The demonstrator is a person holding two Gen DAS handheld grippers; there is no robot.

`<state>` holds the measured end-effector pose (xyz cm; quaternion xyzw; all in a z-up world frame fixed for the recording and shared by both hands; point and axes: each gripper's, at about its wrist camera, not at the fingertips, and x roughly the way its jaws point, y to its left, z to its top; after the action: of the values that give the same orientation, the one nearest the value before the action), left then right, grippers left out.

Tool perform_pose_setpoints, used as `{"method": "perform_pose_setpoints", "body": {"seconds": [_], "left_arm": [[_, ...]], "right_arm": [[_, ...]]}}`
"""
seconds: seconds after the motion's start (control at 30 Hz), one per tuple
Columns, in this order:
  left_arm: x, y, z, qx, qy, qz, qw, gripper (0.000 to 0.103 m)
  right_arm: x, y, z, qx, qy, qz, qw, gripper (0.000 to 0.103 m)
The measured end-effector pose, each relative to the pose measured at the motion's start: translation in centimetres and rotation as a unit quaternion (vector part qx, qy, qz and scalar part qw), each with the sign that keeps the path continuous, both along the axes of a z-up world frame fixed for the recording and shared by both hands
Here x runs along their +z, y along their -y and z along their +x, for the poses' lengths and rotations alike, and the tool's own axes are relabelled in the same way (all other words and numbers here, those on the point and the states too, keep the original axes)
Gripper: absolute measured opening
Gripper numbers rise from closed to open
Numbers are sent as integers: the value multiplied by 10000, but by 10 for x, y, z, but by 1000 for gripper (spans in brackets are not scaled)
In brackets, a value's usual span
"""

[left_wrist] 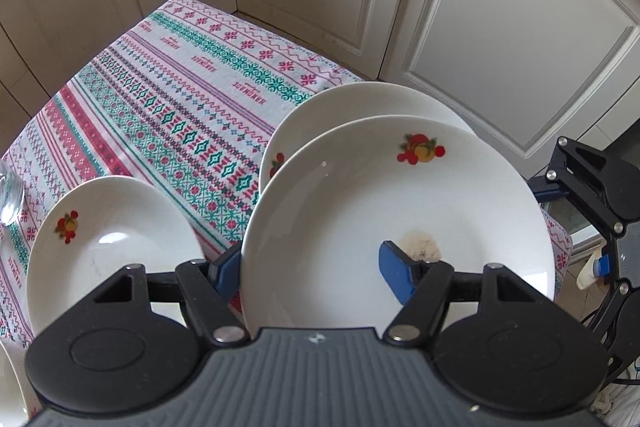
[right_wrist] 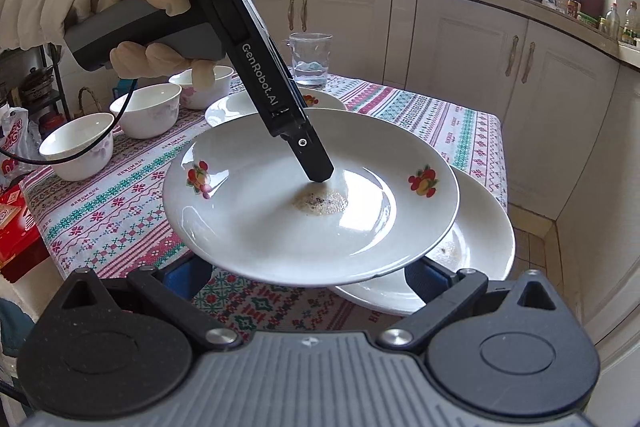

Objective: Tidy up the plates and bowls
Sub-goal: 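Lower the stained plate onto the other plate and open the left gripper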

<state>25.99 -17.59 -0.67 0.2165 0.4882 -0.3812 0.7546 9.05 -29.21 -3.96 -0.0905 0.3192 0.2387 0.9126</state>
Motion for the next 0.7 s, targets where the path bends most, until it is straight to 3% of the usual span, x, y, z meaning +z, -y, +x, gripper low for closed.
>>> {"method": "perform_pose_setpoints", "body": {"seconds": [0.7], "left_arm": [[-18, 40, 21, -316, -57, -47, 9995, 71]], "right_arm": [[-3, 21, 12, -584, -276, 49, 9979, 103]]}}
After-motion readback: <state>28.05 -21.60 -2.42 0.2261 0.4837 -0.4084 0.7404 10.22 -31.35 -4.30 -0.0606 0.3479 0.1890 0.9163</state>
